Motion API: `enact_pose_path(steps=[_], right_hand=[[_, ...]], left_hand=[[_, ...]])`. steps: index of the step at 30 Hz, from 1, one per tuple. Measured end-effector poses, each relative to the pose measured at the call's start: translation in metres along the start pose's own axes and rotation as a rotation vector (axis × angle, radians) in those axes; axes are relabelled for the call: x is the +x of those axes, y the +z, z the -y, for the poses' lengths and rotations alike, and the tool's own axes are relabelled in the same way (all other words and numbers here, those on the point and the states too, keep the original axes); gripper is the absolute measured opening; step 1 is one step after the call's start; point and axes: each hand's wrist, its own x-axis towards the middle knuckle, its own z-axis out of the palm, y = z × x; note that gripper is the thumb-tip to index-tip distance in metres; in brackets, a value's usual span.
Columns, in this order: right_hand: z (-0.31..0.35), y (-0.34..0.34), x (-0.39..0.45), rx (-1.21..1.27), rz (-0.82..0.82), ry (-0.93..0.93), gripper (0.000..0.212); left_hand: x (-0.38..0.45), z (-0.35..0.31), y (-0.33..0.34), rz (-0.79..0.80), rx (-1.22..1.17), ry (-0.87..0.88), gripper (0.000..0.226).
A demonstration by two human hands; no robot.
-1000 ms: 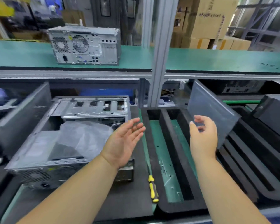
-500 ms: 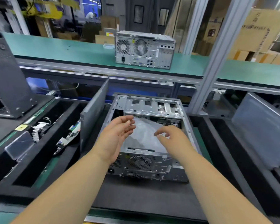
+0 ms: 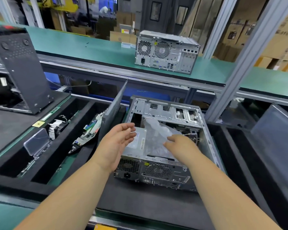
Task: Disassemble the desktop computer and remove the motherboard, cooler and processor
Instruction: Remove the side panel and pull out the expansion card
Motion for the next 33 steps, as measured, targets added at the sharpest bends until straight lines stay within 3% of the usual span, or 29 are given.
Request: enact_pose_path(steps=[2, 5, 7, 11, 14, 16, 19, 22, 25, 27, 28, 30, 32, 33], right_hand=[[-0.003, -0.016, -0.004, 0.058, -0.156, -0.033, 0.039], [-0.002, -0.044, -0.012, 0.192, -0.341, -0.095, 0.017], [0.0, -0.065, -0.022, 0.264, -0.4, -0.133, 0.026], [0.009, -0.106, -0.048, 0.322, -0.487, -0.28, 0.036], [0.015, -0.132, -0.065, 0.375, -0.528, -0.357, 0.036], [0.013, -0.146, -0.071, 0.417, -0.521, -0.376, 0.037], [0.007, -0.159, -0.08, 0.462, -0.494, -0.419, 0.035], [-0.004, -0.162, -0.086, 0.328, -0.442, -0.451, 0.031], [-0.021, -0.165, -0.084, 0.137, -0.241, -0.367, 0.031], [-0.031, -0.164, -0.082, 0.199, -0.09, -0.321, 0.03], [-0.036, -0.162, -0.08, 0.243, -0.091, -0.307, 0.03], [-0.039, -0.157, -0.077, 0.271, -0.265, -0.336, 0.025], [-0.037, -0.154, -0.075, 0.17, -0.474, -0.443, 0.016], [-0.034, -0.153, -0.075, 0.087, -0.495, -0.493, 0.033]], left_hand=[[0.001, 0.0, 0.007, -0.01, 0.013, 0.004, 0.022], [0.001, 0.001, 0.02, -0.014, 0.094, 0.007, 0.027], [0.005, 0.003, 0.027, -0.023, 0.249, 0.03, 0.031], [0.019, 0.003, 0.04, -0.106, 0.598, 0.074, 0.081], [0.027, 0.002, 0.059, -0.043, 0.541, 0.012, 0.106], [0.031, 0.002, 0.072, 0.04, 0.431, -0.011, 0.1], [0.035, 0.001, 0.086, 0.143, 0.327, 0.016, 0.052], [0.033, -0.005, 0.095, 0.048, 0.292, 0.035, 0.015], [0.031, -0.023, 0.1, -0.029, 0.164, 0.072, 0.03], [0.026, -0.036, 0.102, -0.012, 0.071, 0.101, 0.021], [0.022, -0.04, 0.101, -0.033, -0.002, 0.076, 0.017], [0.013, -0.047, 0.098, -0.098, -0.13, -0.001, 0.033], [0.003, -0.054, 0.099, -0.055, -0.063, -0.021, 0.036], [0.001, -0.06, 0.103, -0.005, 0.003, -0.003, 0.03]])
